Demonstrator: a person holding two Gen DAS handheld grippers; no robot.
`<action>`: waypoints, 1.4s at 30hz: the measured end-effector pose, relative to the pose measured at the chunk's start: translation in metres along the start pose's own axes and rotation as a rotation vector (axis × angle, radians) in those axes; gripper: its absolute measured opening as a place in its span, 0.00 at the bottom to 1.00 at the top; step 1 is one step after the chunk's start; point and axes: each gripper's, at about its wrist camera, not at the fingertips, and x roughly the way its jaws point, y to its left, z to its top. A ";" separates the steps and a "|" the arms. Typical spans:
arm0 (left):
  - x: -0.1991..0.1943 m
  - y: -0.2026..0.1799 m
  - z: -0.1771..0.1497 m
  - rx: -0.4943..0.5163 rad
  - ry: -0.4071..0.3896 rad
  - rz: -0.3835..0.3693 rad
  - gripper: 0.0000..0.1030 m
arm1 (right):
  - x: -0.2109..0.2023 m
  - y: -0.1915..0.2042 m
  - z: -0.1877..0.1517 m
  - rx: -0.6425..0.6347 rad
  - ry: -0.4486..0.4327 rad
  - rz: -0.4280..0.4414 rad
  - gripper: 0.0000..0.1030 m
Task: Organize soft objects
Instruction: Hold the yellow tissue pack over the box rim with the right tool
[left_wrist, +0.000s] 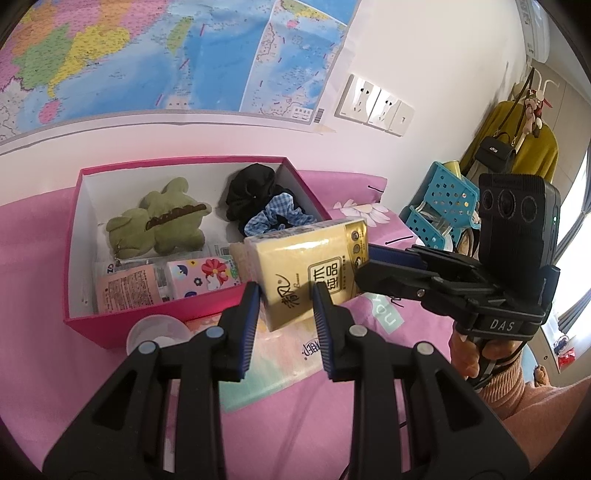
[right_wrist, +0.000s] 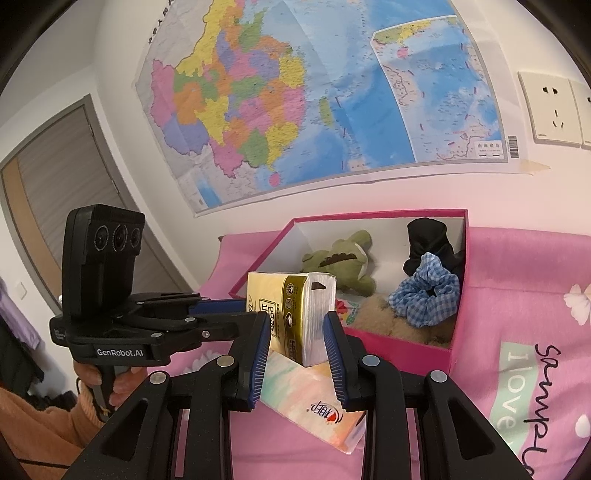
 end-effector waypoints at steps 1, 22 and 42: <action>0.000 0.000 0.001 0.000 0.001 0.000 0.30 | 0.000 0.000 0.000 0.000 0.000 0.000 0.30; 0.012 0.005 0.010 -0.001 0.014 0.007 0.30 | 0.003 -0.007 0.006 0.013 -0.003 -0.005 0.30; 0.019 0.010 0.015 -0.006 0.028 0.010 0.30 | 0.012 -0.014 0.012 0.023 0.005 -0.015 0.30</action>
